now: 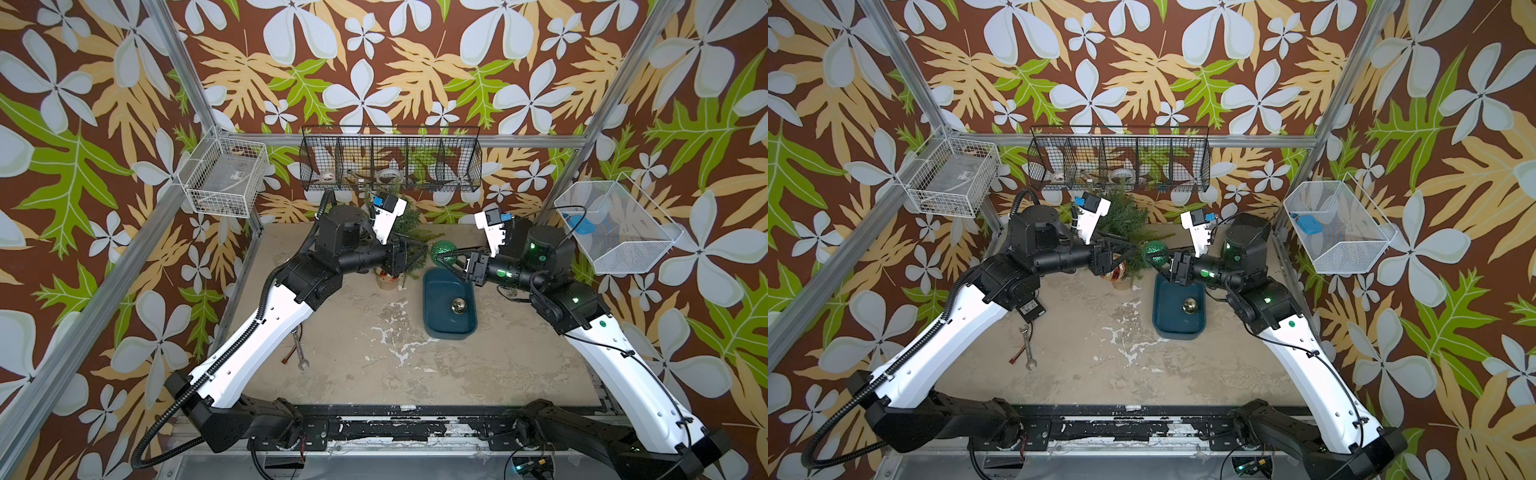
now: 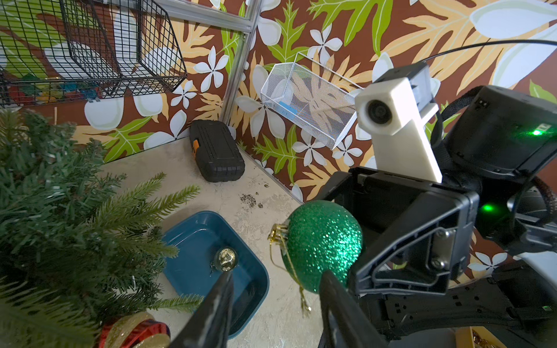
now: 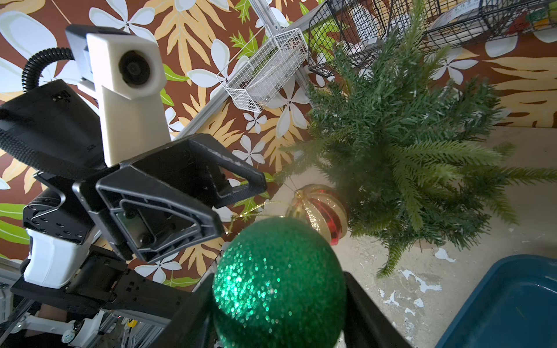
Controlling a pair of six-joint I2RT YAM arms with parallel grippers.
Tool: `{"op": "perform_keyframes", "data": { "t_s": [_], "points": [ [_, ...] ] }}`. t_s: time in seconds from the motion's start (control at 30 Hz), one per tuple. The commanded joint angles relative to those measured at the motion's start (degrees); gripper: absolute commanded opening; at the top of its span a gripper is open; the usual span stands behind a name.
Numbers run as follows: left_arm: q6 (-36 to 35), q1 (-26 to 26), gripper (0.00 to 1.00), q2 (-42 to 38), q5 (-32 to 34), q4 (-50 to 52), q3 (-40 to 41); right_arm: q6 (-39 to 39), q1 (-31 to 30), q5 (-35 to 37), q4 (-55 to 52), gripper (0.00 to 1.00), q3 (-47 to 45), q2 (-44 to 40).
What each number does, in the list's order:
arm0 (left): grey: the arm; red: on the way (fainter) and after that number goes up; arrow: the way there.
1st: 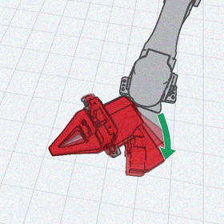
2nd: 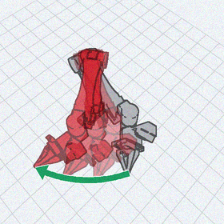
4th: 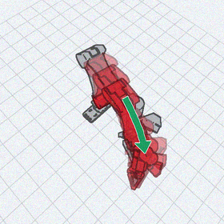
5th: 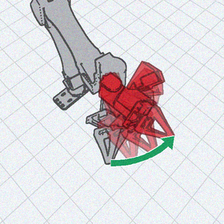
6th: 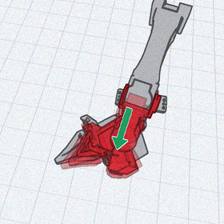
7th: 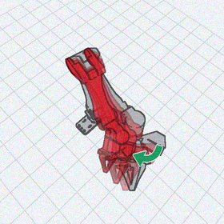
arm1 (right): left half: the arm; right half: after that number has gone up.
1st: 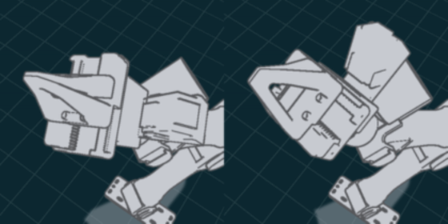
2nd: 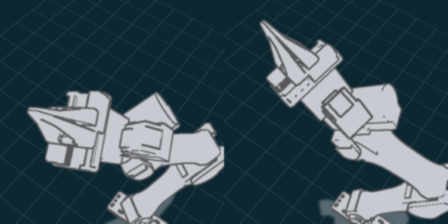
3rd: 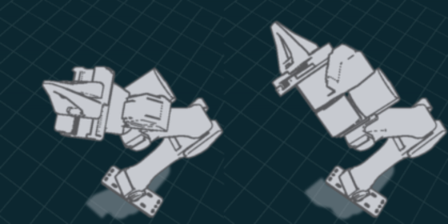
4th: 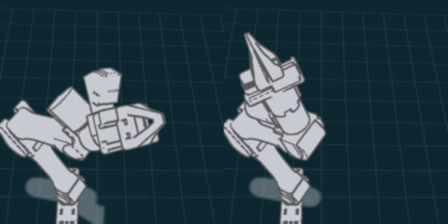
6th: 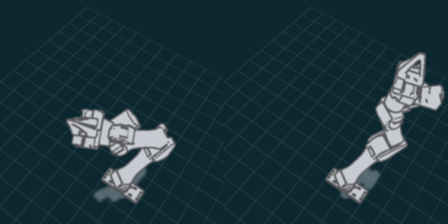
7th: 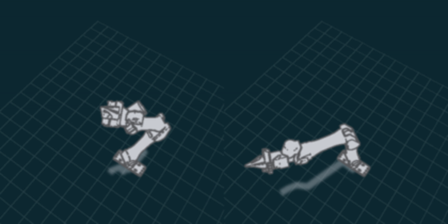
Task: Decorate the small christmas tree with ornaments
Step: Hang an ornament on the christmas tree.
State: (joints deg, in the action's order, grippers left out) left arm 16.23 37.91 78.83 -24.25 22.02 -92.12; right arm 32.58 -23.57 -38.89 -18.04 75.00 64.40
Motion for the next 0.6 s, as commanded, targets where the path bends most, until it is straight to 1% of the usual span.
{"op": "perform_keyframes", "data": {
  "t_s": [0.0, 0.2, 0.23, 0.27, 0.3, 0.33, 0.4, 0.47, 0.57],
  "points": [
    [-0.6, 0.1, 0.43, 0.2, 0.0, -0.5, -0.5, 0.0, 0.2, 0.2, 1.8, 0.61, 0.0, -0.1],
    [-0.6, 0.6, 0.37, 0.8, -0.4, -0.5, -0.6, 0.2, 0.3, 0.3, 2.1, 0.60, 0.0, 0.0],
    [-0.6, 0.6, 0.38, 0.9, -0.4, -0.4, -0.6, 0.2, 0.3, 0.3, 2.1, 0.61, 0.0, 0.1],
    [-0.6, 0.7, 0.42, 0.9, -0.3, -0.5, -0.5, 0.1, 0.4, 0.2, 2.1, 0.61, 0.0, 0.2],
    [-0.7, 0.7, 0.48, 0.9, -0.2, -0.4, -0.5, 0.1, 0.4, 0.3, 2.1, 0.61, -0.1, 0.3],
    [-0.7, 0.6, 0.50, 0.9, -0.1, -0.4, -0.5, 0.1, 0.5, 0.4, 2.0, 0.60, -0.1, 0.4],
    [-0.7, 0.7, 0.50, 0.9, -0.1, -0.4, -0.5, 0.1, 0.6, 0.3, 2.1, 0.61, -0.3, 0.5],
    [-0.8, 0.6, 0.44, 1.0, -0.1, -0.3, -0.5, 0.1, 0.7, 0.3, 2.1, 0.61, -0.4, 0.4],
    [-0.8, 0.7, 0.29, 1.3, 0.1, -0.1, -0.5, 0.1, 0.9, 0.2, 2.2, 0.60, -0.4, 0.1]
  ]
}}
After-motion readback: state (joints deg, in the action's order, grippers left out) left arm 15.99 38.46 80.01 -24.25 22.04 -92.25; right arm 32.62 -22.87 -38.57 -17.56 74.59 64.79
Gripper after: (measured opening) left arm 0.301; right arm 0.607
